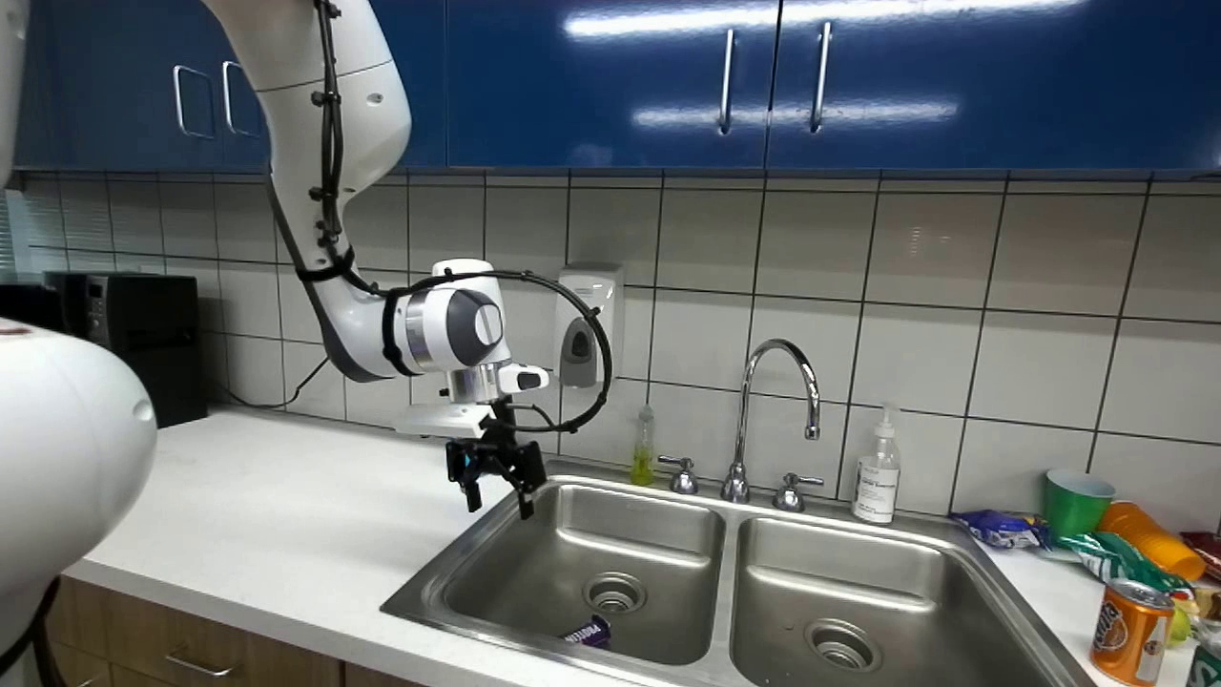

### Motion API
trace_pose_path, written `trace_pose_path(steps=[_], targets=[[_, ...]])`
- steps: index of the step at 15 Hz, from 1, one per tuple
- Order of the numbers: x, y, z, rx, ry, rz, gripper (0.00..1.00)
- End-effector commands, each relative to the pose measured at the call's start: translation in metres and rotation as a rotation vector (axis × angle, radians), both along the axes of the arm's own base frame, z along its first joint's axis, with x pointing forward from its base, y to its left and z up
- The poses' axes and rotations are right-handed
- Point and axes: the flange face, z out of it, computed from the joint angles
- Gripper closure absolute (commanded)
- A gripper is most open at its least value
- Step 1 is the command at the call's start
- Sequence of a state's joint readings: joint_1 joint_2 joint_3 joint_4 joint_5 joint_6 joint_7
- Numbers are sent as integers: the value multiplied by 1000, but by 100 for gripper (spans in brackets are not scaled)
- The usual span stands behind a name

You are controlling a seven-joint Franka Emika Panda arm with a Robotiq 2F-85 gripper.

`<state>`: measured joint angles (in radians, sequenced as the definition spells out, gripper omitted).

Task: Put the chocolate bar in the sink

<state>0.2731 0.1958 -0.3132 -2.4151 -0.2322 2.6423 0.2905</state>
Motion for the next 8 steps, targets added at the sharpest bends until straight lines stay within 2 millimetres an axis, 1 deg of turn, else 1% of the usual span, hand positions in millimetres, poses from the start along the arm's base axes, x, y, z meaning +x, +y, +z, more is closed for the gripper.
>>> trace_pose_path(steps=[1,3,8], targets=[[-4,5,5,4,6,14,0],[-6,10,8,13,4,20,0],[-6,5,2,11,14,11,0]])
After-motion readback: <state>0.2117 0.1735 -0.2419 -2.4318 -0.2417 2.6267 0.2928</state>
